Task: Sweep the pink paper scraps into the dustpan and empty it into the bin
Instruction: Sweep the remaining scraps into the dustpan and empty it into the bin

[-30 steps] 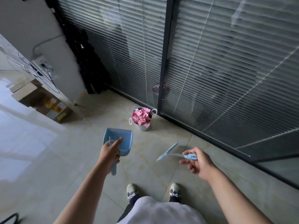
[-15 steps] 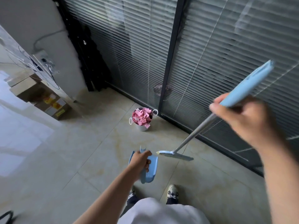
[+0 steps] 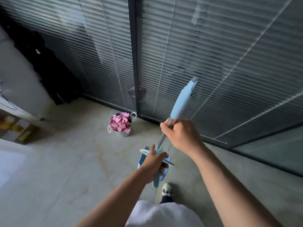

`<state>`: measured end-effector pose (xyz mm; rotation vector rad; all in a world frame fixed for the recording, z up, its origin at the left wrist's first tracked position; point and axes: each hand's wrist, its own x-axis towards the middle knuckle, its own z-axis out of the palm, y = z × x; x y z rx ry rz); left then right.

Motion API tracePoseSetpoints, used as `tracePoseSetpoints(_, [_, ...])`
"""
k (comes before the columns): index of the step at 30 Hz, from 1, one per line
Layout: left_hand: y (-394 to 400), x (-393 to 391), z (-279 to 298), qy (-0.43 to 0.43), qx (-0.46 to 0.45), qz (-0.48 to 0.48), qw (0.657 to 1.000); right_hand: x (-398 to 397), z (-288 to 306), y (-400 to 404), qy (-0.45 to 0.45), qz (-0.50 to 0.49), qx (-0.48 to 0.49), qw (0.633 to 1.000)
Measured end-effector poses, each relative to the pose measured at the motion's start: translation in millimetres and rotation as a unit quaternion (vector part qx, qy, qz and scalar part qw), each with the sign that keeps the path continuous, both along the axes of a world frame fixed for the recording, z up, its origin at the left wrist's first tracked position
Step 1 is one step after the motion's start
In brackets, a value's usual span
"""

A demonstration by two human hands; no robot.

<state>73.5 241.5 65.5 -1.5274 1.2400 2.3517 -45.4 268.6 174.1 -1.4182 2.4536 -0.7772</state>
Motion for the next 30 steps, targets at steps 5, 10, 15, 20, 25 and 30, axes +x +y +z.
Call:
tracePoseSetpoints(5, [6.4,-29.1,-3.5,0.016,-0.024,-0.024,0.999,-12.4,-14.4,14.2,-0.017,-0.005,0.006,1.0])
tracePoseSetpoints(10, [18.0,-59.3,-1.8,-0.008,-0.05,-0.058,0.997,-39.0,-21.6,34.6,-0.039,-0.023,0.028,0.999])
tracePoseSetpoints(15, [37.9,-87.2,-2.7,-0.039,-0.092,-0.044,0.994,-68.0,-20.6,56.1,-0.089,-0.017,0.034,0.995])
tracePoseSetpoints(20, [62.4,-117.9,-3.8,-0.078,-0.162,-0.014,0.984,-94.6,-14.6,82.2,-0.125,0.012,0.053,0.991])
tracePoseSetpoints(25, [73.7,-142.6,-3.2,-0.106,-0.193,-0.028,0.975,-118.4,-22.1,88.9,-0.15,-0.013,0.042,0.988])
tracePoseSetpoints(30, [60.5,-163.3,-5.1,-0.09,-0.184,-0.034,0.978,-136.4,-27.4,78.2,-0.149,-0.03,0.05,0.987])
